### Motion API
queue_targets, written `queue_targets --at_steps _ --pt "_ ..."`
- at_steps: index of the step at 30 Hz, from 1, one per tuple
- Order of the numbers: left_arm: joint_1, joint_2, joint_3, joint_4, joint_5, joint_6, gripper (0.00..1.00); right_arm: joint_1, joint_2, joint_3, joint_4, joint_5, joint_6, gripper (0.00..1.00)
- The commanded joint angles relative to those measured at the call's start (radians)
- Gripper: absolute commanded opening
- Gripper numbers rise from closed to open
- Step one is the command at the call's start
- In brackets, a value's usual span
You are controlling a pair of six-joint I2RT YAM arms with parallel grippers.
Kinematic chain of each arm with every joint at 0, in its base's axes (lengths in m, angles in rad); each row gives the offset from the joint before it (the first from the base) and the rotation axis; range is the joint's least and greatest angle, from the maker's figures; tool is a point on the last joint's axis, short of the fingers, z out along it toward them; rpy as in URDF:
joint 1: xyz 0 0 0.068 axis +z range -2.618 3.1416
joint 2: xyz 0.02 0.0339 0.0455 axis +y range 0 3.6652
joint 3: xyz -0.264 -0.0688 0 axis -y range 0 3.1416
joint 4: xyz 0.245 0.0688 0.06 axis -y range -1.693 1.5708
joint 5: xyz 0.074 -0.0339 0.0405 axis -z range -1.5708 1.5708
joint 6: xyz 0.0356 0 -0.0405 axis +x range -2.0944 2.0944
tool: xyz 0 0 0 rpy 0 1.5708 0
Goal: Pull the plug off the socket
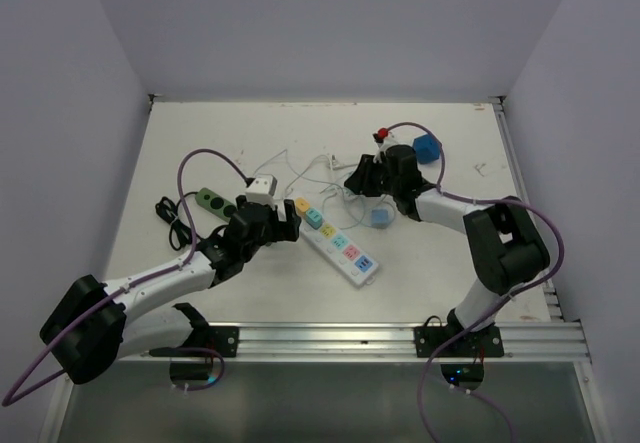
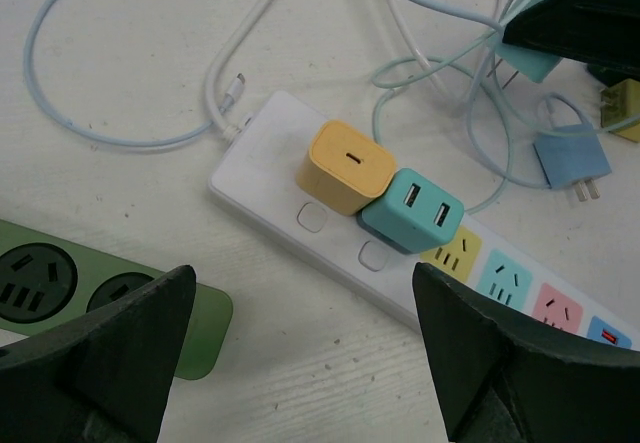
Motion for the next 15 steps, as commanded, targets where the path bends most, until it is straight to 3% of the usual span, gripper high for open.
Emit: queue_targets --at_steps 1,6,15 --pt "0.007 -0.005 0.030 -0.001 0.007 0.029 0.94 -0.024 0.042 0.059 0.015 -0.075 0.054 0.20" --pt "0.008 -0.005 0.019 0.004 0.016 0.035 0.94 -0.031 0.065 0.070 -0.002 -0.096 0.060 0.51" --pt "0.011 -0.011 0.015 0.008 0.022 0.046 0.95 -0.034 -0.008 0.116 -0.132 -0.089 0.007 0.60"
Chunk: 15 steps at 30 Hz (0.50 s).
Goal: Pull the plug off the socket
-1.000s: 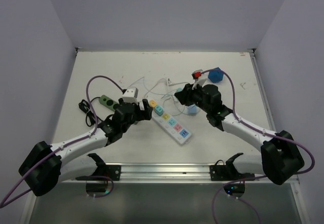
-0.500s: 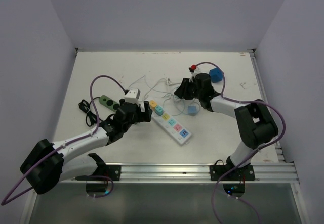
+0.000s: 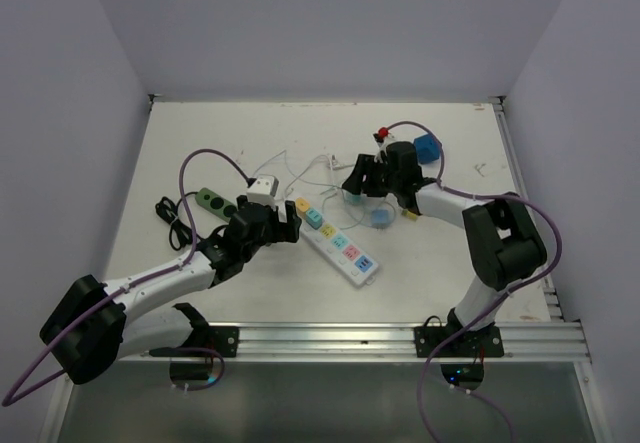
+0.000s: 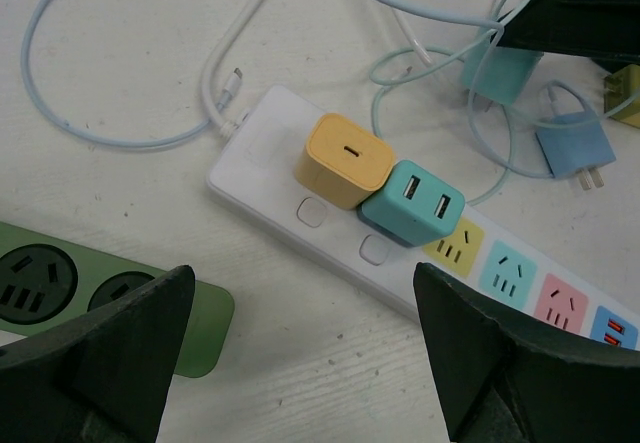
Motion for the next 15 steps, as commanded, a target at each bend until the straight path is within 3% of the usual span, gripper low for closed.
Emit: queue_targets --at_steps 1,9,15 --pt "0.011 -0.007 0.016 0.014 0.007 0.024 0.95 -0.002 -0.076 0.065 -0.072 -0.011 -0.035 0.60" --pt "0.012 0.000 0.027 0.009 0.008 0.027 0.95 -0.004 -0.161 0.130 -0.268 0.032 -0.128 0.61" --pt "0.015 0.015 0.044 0.015 0.019 0.027 0.95 -0.004 -0.212 0.126 -0.293 -0.029 -0.165 0.58"
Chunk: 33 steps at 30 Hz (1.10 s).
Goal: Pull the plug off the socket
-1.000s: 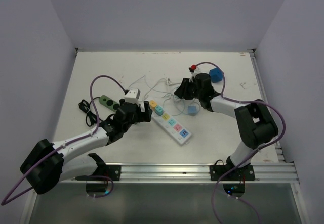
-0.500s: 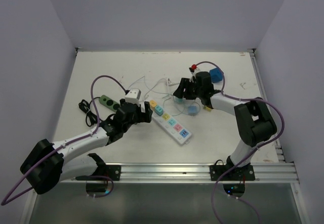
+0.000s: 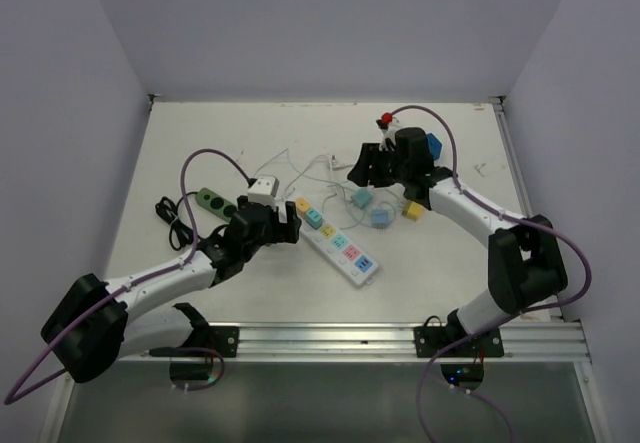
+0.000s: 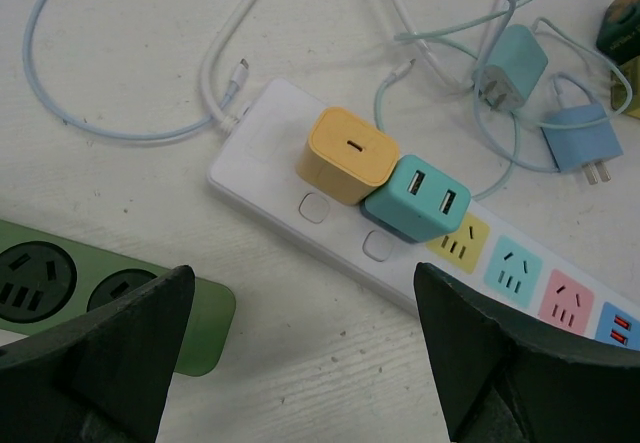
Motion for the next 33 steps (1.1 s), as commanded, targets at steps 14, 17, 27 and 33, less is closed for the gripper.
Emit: queue_targets --at_steps 14,17,27,33 --pt "0.029 0.033 0.111 0.045 0.001 0.023 0.95 0.277 -0.155 -0.171 0.073 -0.011 -0.267 0.50" --pt "0.042 0.042 0.128 0.051 0.002 0.023 0.95 0.329 -0.126 -0.188 0.155 0.041 -0.283 0.52" --pt "0.091 0.088 0.157 0.068 0.042 0.028 0.95 0.427 0.010 -0.138 0.229 0.247 -0.302 0.53" --pt "0.128 0.123 0.156 0.106 0.091 0.016 0.95 0.442 0.059 -0.122 0.270 0.324 -0.287 0.53"
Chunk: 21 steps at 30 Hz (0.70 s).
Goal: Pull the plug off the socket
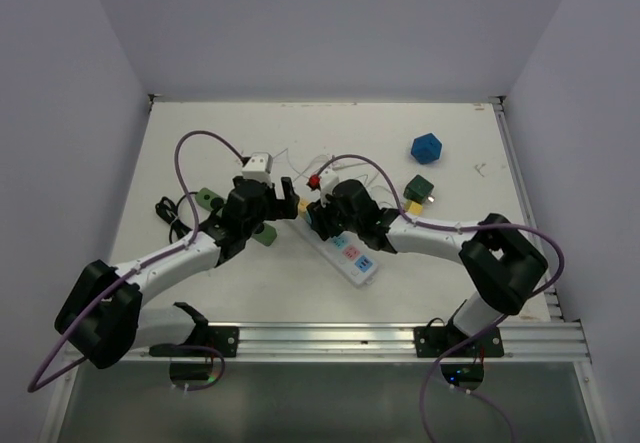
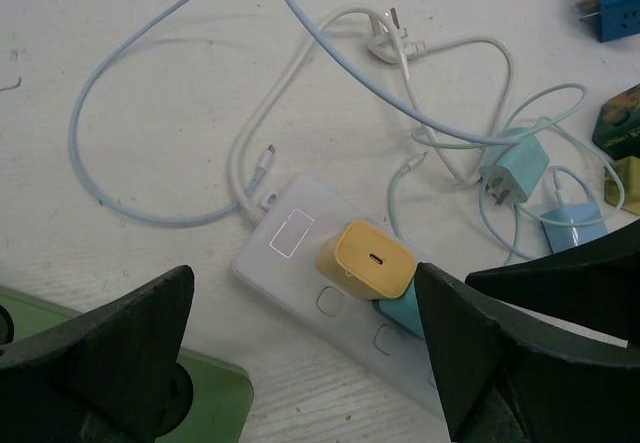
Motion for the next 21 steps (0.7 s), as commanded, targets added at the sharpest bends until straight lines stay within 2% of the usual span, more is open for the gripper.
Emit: queue_targets --at_steps 1,4,6,12,15,16,19,21 --pt "0.015 0.033 0.033 0.077 0.046 0.007 0.95 0.007 0.023 0.048 0.087 0.079 -0.004 0.53" --pt "0.017 0.070 0.038 0.095 0.063 0.003 0.95 0.008 0.049 0.064 0.093 0.085 0.002 0.54" --pt "0.018 0.096 0.039 0.112 0.077 -0.002 0.95 0.010 0.064 0.071 0.095 0.082 0.004 0.49" --pt "0.018 0.158 0.041 0.147 0.098 -0.017 0.95 0.010 0.069 0.056 0.127 0.049 0.010 0.47" --pt "0.018 0.176 0.039 0.161 0.100 -0.023 0.94 0.010 0.057 0.049 0.130 0.051 0.013 0.28" --pt "0.018 0.185 0.035 0.161 0.098 -0.023 0.94 0.010 0.051 0.042 0.129 0.048 0.011 0.18" --pt "0.018 0.195 0.019 0.170 0.072 -0.031 0.93 0.010 0.018 0.023 0.138 0.044 0.002 0.06" --pt "0.018 0.199 0.011 0.172 0.052 -0.037 0.93 0.008 0.006 0.015 0.139 0.039 -0.004 0.04"
